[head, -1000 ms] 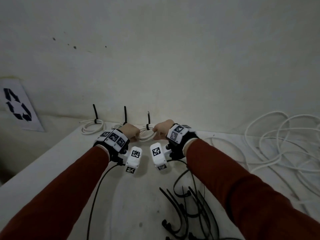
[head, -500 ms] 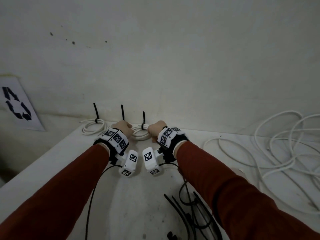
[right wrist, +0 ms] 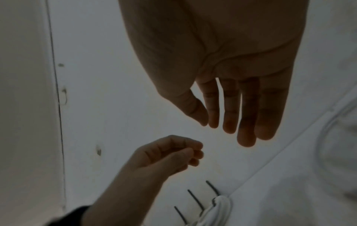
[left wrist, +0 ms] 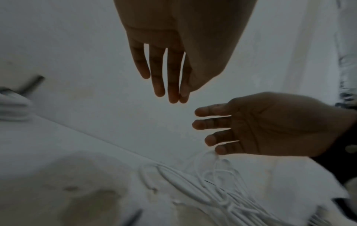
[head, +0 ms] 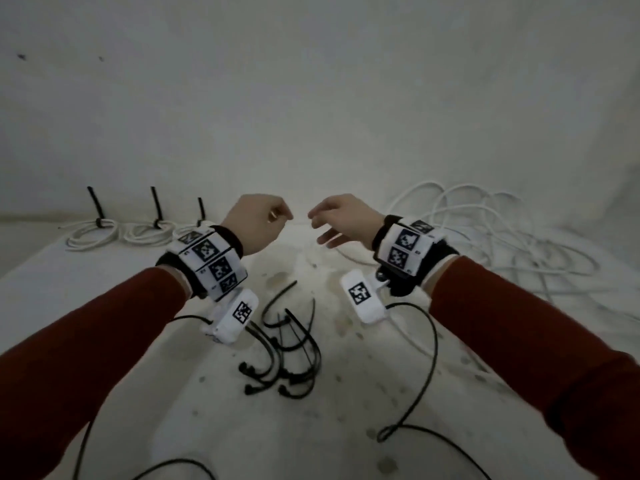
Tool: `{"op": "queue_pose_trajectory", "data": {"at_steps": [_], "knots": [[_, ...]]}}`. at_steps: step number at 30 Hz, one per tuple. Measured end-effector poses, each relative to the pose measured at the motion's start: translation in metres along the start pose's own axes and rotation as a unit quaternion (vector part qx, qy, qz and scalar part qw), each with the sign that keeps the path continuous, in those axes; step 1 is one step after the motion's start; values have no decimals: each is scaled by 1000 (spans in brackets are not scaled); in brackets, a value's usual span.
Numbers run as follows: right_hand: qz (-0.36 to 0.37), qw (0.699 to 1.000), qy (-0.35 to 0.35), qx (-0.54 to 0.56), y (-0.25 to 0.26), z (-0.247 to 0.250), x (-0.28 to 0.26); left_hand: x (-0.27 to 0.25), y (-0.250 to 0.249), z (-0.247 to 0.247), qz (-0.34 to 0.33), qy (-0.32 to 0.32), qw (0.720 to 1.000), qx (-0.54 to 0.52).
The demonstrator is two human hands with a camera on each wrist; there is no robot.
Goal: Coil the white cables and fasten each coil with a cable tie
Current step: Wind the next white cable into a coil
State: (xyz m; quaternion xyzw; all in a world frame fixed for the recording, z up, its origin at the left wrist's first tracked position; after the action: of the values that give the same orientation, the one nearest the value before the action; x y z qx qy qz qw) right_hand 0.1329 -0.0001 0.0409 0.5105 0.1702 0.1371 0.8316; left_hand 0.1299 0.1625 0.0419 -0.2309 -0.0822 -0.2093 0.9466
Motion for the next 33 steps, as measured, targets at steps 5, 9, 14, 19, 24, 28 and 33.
{"op": "queue_pose_trajectory", "data": {"at_steps": [5, 9, 14, 19, 24, 28, 33], "knots": [[-57, 975, -47, -210, -48, 55, -73, 1, -90, -56, -80, 99, 992, -15], [-128, 947, 19, -293, -82, 71, -115, -10, -140, -111, -129, 233, 963, 39], [-213, 902, 154, -341, -114, 67, -148, -26, -174, -167, -156, 374, 898, 171], [-202, 891, 198, -356, -118, 61, -161, -27, -179, -167, -195, 362, 890, 197], [-130, 933, 164, -294, -106, 66, -169, -18, -182, -111, -197, 245, 947, 66], [10, 985, 0, -170, -68, 91, -176, -5, -187, -45, -188, 110, 976, 5], [78, 984, -114, -109, -40, 121, -191, 6, -173, 37, -160, -96, 976, -110]]}}
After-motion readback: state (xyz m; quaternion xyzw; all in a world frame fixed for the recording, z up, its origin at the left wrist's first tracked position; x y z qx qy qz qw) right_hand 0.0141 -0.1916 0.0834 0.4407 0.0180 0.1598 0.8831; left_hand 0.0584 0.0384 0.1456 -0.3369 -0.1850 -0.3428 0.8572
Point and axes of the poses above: each hand's wrist, its own x-axis towards the middle knuckle, its own z-axis out of the back of the hand, y = z × x, the point moved 4 cm from there along x, towards the middle knuckle, and after that the axes turned 12 degrees about y, right-handed, at the moved point
